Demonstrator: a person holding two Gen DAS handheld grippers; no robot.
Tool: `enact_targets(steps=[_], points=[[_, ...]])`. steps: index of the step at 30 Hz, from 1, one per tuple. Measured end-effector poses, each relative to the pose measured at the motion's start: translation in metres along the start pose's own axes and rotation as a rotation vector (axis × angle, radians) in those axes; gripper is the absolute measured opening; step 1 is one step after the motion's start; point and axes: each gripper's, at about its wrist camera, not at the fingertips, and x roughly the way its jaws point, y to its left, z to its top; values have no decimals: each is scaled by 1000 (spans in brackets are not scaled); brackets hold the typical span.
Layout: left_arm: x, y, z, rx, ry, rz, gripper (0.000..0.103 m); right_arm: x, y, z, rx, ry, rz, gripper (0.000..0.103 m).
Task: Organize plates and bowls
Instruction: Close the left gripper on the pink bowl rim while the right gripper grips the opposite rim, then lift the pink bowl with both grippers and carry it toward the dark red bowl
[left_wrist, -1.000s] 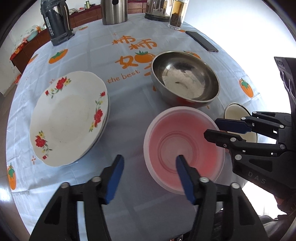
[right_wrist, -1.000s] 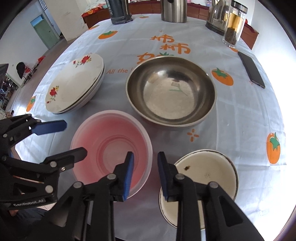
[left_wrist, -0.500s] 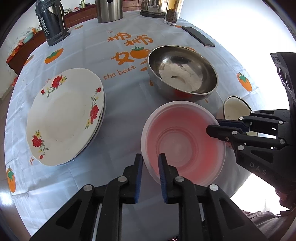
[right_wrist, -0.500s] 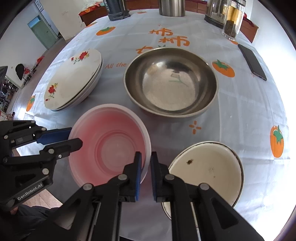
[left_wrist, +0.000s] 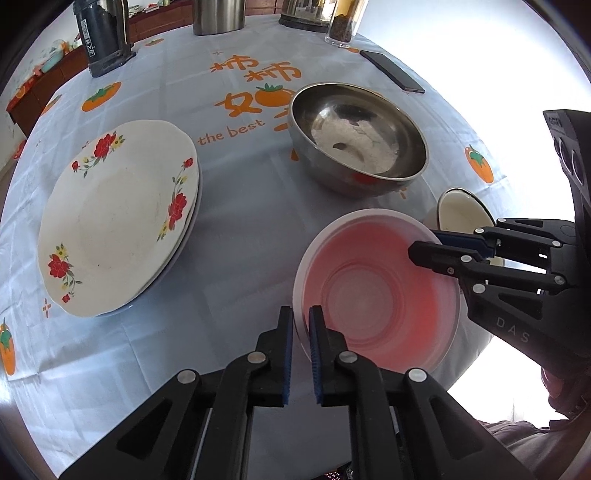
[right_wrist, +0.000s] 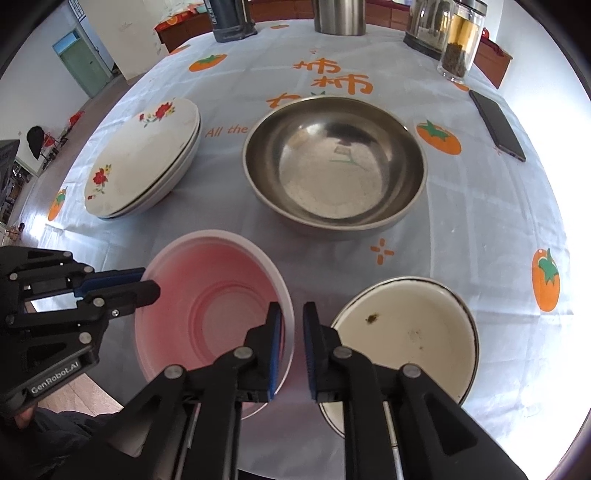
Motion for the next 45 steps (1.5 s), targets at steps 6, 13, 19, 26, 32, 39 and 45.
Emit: enact_targets(steps=[6, 13, 19, 26, 32, 39, 45], points=[[0, -1, -1, -7, 2, 5, 10, -6, -4, -2, 16, -10, 21, 16], [-5, -1, -3, -7, -16, 3, 8, -7, 4, -7, -21, -13, 11, 5], [-13, 1, -1, -6, -29, -11, 8, -15, 2, -4, -7, -25, 32, 5], [-23, 2, 9, -11, -49, -17, 8, -30, -2, 7, 9, -39, 67, 5], [-41, 0, 25, 0, -90, -11, 8, -52, -3, 20, 6, -90, 74, 5], [-55, -8, 52, 28, -126, 0, 8, -68, -17, 40, 21, -138, 62, 5], [-58, -17, 74, 45, -146, 13, 8, -76, -34, 54, 34, -167, 54, 5]])
